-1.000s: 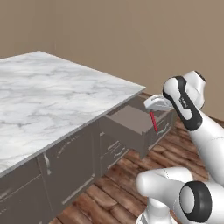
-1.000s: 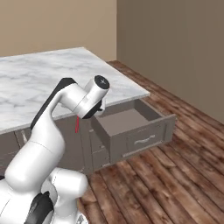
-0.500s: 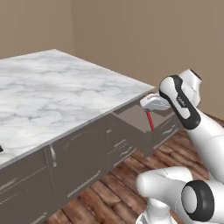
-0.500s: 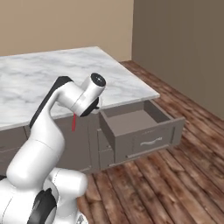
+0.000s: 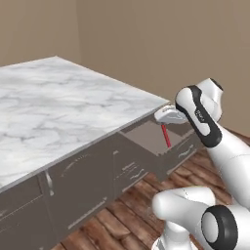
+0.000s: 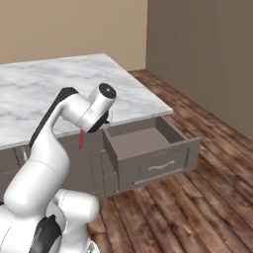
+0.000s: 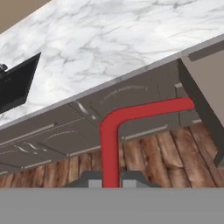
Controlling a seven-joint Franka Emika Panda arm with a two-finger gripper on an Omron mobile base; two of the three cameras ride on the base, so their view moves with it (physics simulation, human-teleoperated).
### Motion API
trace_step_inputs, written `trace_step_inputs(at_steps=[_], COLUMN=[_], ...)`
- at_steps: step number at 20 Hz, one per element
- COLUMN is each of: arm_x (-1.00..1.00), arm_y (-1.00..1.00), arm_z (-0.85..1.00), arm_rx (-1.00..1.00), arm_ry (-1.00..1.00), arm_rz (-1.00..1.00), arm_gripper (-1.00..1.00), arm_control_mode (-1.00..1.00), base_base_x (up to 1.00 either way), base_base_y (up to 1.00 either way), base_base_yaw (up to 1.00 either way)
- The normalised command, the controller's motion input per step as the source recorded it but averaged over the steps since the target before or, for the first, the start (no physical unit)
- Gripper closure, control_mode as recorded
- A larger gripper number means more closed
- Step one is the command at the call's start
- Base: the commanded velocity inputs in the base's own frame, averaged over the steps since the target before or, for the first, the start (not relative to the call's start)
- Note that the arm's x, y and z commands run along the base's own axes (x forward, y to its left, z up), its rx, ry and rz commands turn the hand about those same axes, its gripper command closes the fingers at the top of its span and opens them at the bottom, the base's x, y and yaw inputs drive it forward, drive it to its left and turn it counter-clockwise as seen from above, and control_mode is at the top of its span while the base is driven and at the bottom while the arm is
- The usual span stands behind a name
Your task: Take a straw from the drawer in front and place it inside the glass cup on the dining counter.
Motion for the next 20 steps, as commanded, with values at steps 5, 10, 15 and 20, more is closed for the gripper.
trace_step_inputs(at_steps=[5,10,15,20], arm_x=[0.00,0.00,0.00,0.00], arm_y=[0.00,0.00,0.00,0.00], arm_z=[0.00,0.00,0.00,0.00], arm_rx=[0.00,0.00,0.00,0.00], arm_ry=[0.00,0.00,0.00,0.00], arm_rz=[0.00,0.00,0.00,0.00], arm_gripper=[1.00,1.00,1.00,1.00], arm_control_mode=[1.00,1.00,1.00,1.00], base_base_x=[0.85,0.51,0.44,0.51], base_base_y=[-0.79,-0.94,-0.95,-0.91], base_base_yaw=[-0.01,0.00,0.06,0.23])
